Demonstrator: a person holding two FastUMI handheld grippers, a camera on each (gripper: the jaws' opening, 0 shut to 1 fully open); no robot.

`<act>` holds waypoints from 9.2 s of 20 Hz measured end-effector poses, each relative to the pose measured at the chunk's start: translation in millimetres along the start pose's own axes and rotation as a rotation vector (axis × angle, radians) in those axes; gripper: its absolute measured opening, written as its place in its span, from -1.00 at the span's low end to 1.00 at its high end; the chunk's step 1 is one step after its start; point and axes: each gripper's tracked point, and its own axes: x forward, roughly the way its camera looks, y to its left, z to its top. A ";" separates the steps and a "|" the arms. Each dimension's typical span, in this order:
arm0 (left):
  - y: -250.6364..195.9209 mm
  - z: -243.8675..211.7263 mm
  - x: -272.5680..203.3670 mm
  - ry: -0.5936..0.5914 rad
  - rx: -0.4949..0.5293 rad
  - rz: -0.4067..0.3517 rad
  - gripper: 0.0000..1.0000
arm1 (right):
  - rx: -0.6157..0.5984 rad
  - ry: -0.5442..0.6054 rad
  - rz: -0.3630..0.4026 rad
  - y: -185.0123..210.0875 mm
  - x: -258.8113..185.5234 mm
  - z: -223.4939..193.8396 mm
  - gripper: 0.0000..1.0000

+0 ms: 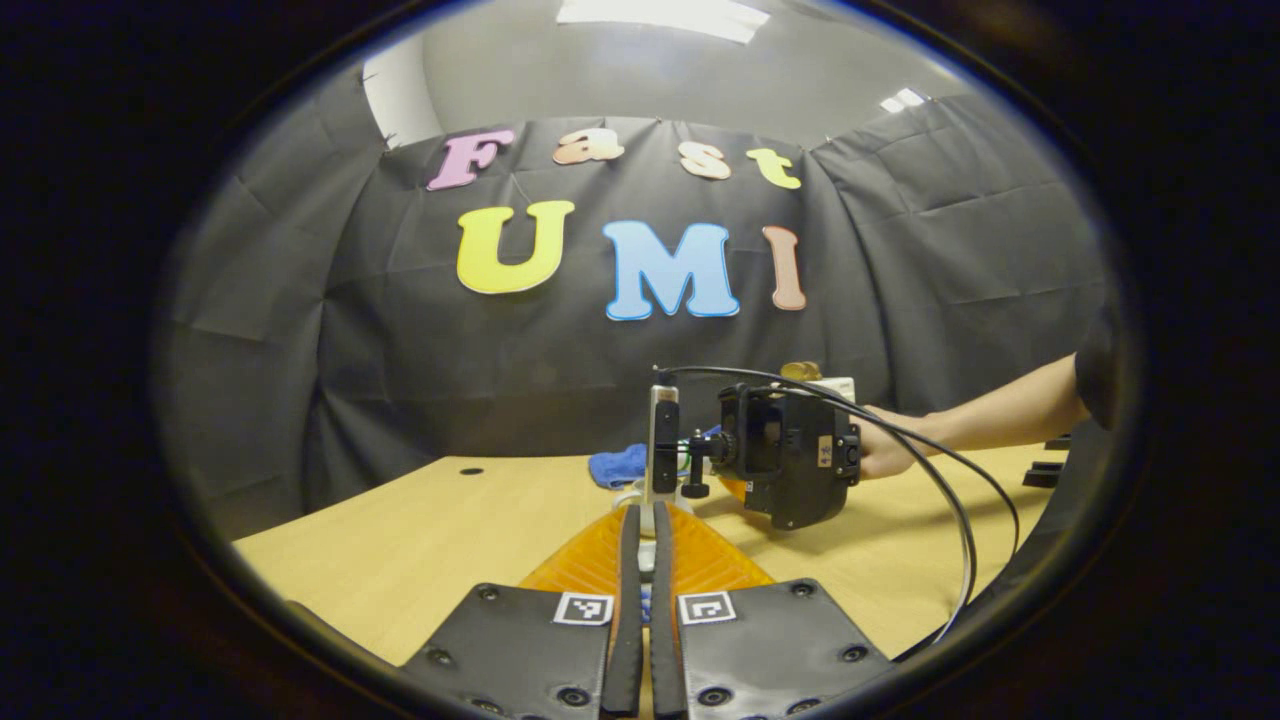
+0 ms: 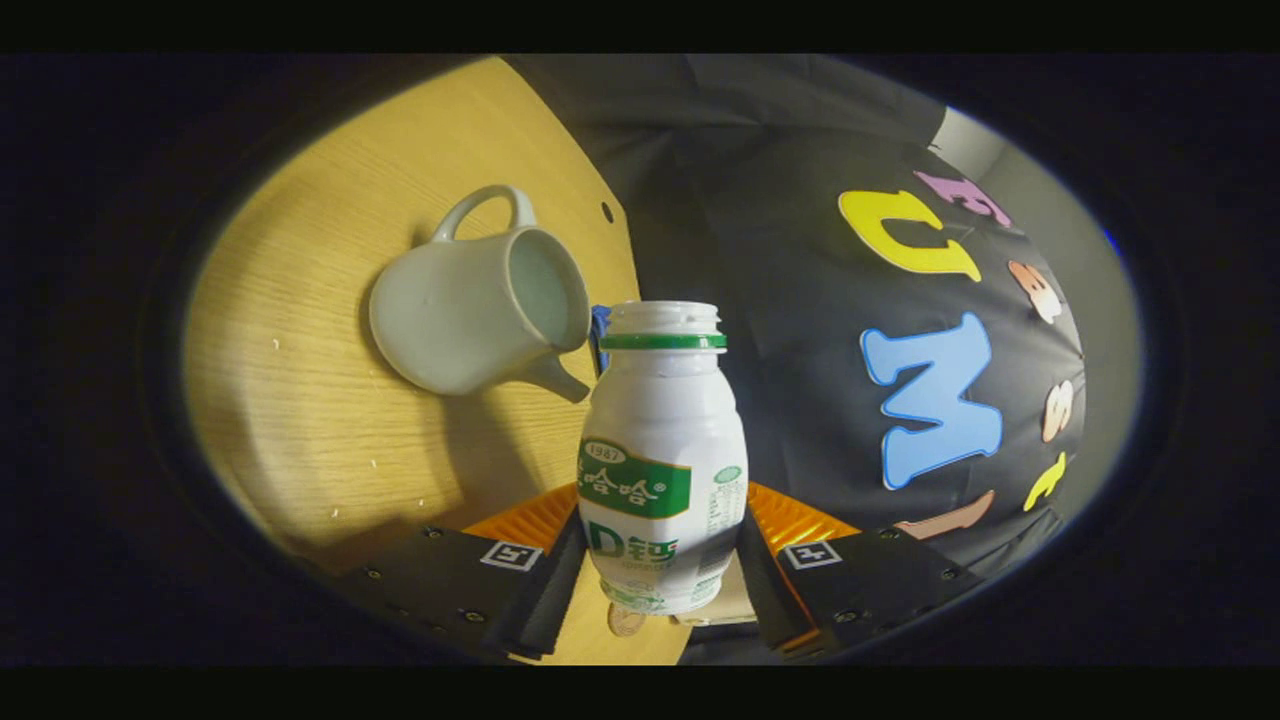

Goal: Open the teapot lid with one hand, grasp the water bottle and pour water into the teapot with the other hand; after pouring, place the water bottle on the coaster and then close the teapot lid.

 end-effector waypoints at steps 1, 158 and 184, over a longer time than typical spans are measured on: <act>-0.1 -0.8 -0.5 0.001 0.000 0.001 -0.72 | -0.012 0.000 -0.002 -1.7 1.3 -0.1 0.45; -12.4 -11.4 252.4 0.087 -0.034 -0.073 -0.80 | 1.438 -0.145 0.094 -59.9 -57.6 -95.8 0.44; 11.3 -27.7 257.6 0.119 -0.006 -0.007 -0.08 | 1.450 -0.057 -0.088 -84.6 -29.5 -152.8 0.45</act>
